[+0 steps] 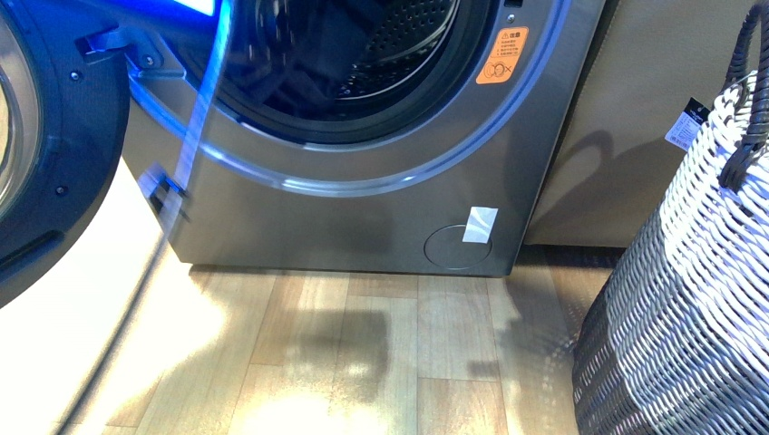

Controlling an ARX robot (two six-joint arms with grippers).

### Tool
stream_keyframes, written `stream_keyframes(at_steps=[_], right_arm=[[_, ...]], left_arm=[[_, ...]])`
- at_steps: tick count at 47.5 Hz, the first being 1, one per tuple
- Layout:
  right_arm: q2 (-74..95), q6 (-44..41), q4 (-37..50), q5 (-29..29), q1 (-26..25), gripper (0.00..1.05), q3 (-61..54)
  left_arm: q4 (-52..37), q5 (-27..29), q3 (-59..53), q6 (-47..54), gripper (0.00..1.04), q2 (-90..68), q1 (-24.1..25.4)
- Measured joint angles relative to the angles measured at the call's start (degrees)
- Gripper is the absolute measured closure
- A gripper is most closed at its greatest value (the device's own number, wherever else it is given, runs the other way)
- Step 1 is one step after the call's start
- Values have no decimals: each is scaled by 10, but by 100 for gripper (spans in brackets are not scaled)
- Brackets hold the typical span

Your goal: Put clothes into washing machine

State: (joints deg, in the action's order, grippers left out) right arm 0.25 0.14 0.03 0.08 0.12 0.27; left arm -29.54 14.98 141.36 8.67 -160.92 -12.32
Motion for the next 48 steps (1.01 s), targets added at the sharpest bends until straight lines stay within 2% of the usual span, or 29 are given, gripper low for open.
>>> stream_keyframes(at_steps=[12,15,21,32,48], right_arm=[[0,0,0,0,0,102,0],[0,0,0,0,0,102,0],[0,0,0,0,0,102,0],[0,0,0,0,0,102,0],[0,0,0,0,0,102,0]], left_arm=[[83,4,52,-22,80,-34,-2],[89,2,52,-28,66,-35,-2],[82,0,39,-37,48,-32,-3],[51,-11,-59,-63,6,5,-2],[-30,-43,-239,-76,6,116,5]])
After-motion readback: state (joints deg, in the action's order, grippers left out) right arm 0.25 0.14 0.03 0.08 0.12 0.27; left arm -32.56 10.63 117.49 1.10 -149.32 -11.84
